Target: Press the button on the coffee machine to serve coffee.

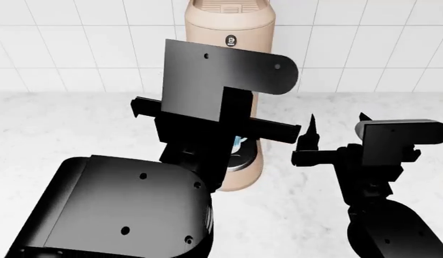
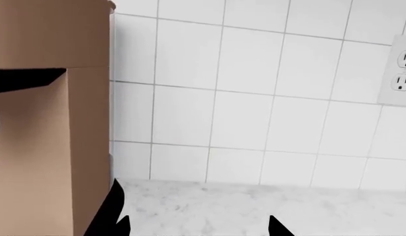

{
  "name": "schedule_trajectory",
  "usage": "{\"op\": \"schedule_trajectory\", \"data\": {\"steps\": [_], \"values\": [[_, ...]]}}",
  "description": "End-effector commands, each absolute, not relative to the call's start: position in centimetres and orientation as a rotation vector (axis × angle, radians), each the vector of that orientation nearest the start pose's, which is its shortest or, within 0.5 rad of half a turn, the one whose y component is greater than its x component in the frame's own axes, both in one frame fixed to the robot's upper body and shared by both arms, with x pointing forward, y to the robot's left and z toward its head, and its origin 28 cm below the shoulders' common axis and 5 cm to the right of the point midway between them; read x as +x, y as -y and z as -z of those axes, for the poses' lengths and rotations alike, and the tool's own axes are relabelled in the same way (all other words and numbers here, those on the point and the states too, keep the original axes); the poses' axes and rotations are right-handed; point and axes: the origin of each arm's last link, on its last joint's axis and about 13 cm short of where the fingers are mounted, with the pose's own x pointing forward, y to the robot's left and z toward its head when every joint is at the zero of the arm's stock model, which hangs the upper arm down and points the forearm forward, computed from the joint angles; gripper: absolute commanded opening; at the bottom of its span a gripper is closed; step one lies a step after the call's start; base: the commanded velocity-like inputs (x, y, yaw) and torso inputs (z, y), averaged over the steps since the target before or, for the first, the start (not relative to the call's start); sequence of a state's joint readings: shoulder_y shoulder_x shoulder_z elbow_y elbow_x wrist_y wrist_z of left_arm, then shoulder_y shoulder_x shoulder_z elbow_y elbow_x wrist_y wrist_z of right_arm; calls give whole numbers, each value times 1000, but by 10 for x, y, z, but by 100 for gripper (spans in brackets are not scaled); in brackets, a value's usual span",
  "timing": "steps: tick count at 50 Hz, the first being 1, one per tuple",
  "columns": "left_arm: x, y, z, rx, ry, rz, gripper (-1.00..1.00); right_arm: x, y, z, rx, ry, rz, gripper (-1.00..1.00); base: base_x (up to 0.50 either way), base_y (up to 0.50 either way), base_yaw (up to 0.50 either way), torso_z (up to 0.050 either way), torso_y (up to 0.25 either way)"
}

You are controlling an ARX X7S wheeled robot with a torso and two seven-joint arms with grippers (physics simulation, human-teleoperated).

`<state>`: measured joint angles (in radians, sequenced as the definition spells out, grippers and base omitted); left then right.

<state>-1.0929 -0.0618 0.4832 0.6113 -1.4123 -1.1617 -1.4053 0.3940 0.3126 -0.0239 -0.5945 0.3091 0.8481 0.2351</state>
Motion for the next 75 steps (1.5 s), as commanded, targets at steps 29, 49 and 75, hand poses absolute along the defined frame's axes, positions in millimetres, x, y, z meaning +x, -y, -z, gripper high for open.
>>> {"op": "schedule_trajectory", "data": {"steps": [29,49,75], "values": [[206,-88,-271,49,33,213,-100,246,136,-165,-95,104,70,100,0,0,0,0,0],[215,-86,-268,70,52,205,-100,246,136,-161,-89,95,67,100,0,0,0,0,0],[226,-83,-262,109,55,205,-100,247,136,-160,-92,86,69,100,0,0,0,0,0]]}}
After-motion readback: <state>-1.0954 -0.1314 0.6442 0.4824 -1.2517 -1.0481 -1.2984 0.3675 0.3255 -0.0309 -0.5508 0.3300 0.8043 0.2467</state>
